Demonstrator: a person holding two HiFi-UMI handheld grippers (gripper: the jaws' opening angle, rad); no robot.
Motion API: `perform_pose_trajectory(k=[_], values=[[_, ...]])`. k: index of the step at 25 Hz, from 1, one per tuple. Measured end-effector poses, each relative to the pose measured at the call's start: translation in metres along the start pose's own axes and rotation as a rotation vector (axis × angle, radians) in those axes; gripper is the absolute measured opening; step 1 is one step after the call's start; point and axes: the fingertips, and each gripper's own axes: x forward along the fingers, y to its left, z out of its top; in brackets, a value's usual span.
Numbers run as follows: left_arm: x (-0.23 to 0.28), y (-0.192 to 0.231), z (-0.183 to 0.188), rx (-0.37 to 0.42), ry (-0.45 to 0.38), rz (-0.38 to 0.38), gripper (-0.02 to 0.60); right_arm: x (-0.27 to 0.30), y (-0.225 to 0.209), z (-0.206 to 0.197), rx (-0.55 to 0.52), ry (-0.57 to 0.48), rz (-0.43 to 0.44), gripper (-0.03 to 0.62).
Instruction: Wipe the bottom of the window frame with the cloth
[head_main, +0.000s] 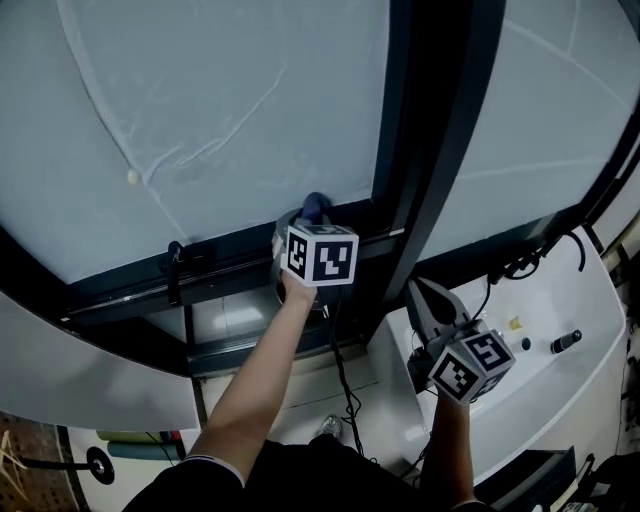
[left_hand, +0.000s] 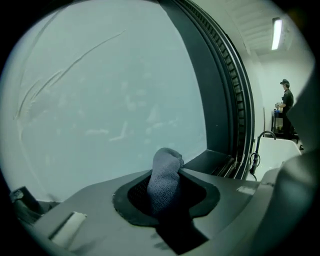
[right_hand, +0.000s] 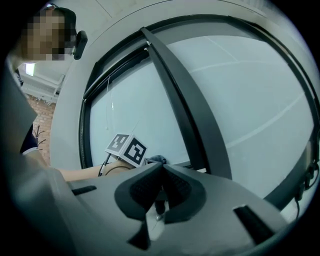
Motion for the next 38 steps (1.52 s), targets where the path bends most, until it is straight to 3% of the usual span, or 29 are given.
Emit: perform_pose_trajectory(k=[7, 10, 13, 22, 25, 30, 35, 38], values=[[-0.025, 0.082, -0.029, -0.049, 0.012, 0.12, 0.126, 0.033, 0.049, -0.01, -0.017, 0.029, 0.093, 0.0], [-0.039, 0.113, -0.045, -0.113, 0.003, 0.172, 0.126, 0.041, 0.066, -0.012, -0.027, 0.031, 0.122, 0.0], [-0.044, 0.125, -0.053, -0.168, -0.005, 0.174, 0.126, 0.045, 0.076, -0.011, -0.038, 0.028, 0.137, 0.0], [-0.057, 0.143, -0.061, -0.186, 0.01, 0.228, 0.126, 0.028, 0.072, -0.006, -0.045, 0.014, 0.119, 0.0], [-0.062, 0.121, -0.043, -0.182, -0.036, 0.171, 0.126, 0.021, 0.064, -0.004, -0.045, 0.006, 0.103, 0.0], [-0.06, 0.011, 0.012, -0.095, -0.141, -0.061, 0.126, -0.001, 0.042, 0.001, -0.039, -0.011, 0.048, 0.0], [-0.032, -0.086, 0.016, -0.02, -0.095, -0.197, 0.126, -0.038, 0.006, -0.001, -0.01, -0.018, -0.058, 0.0], [-0.013, -0.114, 0.003, 0.014, -0.049, -0.191, 0.126, -0.058, -0.012, -0.004, 0.002, -0.016, -0.109, 0.0]])
